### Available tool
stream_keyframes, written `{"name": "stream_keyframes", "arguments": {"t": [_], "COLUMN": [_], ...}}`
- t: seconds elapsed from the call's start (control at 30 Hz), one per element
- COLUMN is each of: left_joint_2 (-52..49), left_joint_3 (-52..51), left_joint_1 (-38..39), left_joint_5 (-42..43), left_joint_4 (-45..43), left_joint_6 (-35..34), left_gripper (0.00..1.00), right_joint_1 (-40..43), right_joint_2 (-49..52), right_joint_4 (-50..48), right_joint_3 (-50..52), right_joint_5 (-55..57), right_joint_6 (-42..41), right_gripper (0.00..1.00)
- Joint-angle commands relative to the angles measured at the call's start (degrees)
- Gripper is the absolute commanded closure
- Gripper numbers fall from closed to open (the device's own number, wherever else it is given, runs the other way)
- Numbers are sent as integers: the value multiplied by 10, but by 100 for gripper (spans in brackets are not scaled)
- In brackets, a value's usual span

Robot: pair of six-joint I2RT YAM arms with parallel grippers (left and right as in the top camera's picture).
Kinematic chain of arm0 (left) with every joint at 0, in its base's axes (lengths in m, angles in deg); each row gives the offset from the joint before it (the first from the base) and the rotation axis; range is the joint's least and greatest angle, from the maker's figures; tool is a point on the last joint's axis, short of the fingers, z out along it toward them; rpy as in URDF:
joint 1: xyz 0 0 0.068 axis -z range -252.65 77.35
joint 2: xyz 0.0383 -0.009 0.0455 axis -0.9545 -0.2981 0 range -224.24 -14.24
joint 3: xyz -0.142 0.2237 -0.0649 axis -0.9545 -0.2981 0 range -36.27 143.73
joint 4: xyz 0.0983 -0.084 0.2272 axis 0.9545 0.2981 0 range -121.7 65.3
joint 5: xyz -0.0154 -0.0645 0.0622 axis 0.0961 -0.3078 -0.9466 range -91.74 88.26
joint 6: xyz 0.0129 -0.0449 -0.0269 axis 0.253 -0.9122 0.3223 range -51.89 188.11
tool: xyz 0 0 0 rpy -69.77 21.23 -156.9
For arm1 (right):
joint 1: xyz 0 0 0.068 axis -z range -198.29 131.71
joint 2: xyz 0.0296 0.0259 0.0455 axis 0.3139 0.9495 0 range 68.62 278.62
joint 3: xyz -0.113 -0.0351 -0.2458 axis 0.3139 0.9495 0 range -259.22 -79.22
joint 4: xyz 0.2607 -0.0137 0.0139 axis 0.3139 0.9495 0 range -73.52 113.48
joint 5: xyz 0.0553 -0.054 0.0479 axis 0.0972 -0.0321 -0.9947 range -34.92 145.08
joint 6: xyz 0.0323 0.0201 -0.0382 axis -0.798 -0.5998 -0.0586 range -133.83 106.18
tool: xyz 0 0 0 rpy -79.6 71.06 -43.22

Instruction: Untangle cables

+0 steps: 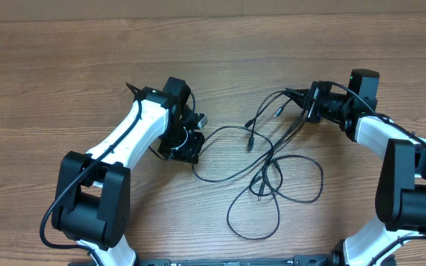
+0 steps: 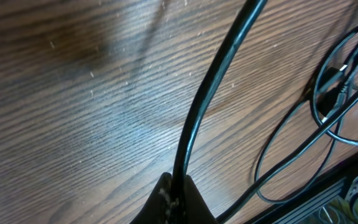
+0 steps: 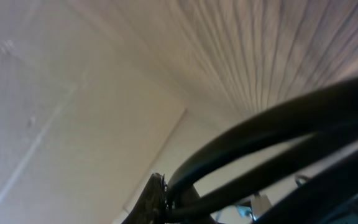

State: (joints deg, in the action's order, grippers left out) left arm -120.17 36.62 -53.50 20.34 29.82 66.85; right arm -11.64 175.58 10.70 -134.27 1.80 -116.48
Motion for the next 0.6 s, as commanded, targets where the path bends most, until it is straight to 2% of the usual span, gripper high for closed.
{"name": "stream_keyframes", "arguments": {"t": [0.0, 0.13, 0.3, 0.57], "left_joint_2": [-7, -7, -7, -7], "left_joint_3": [-16, -29, -37, -37], "left_joint_1": [4, 4, 4, 4], "left_joint_5": [-35, -76, -122, -116], "left_joint_4": [-1, -2, -5, -37], "left_joint_6": [15, 0, -50, -80], "left_gripper": [96, 96, 96, 96], "right_joint_1": [19, 44, 79, 96], "right_joint_2": [-13, -13, -13, -13], "right_joint_4": [49, 106, 200, 309], "right_joint_3": [-3, -3, -3, -3], "right_joint_5": [76, 120, 201, 318], "right_joint_6": [11, 35, 96, 189], "right_gripper": [96, 96, 96, 96]}}
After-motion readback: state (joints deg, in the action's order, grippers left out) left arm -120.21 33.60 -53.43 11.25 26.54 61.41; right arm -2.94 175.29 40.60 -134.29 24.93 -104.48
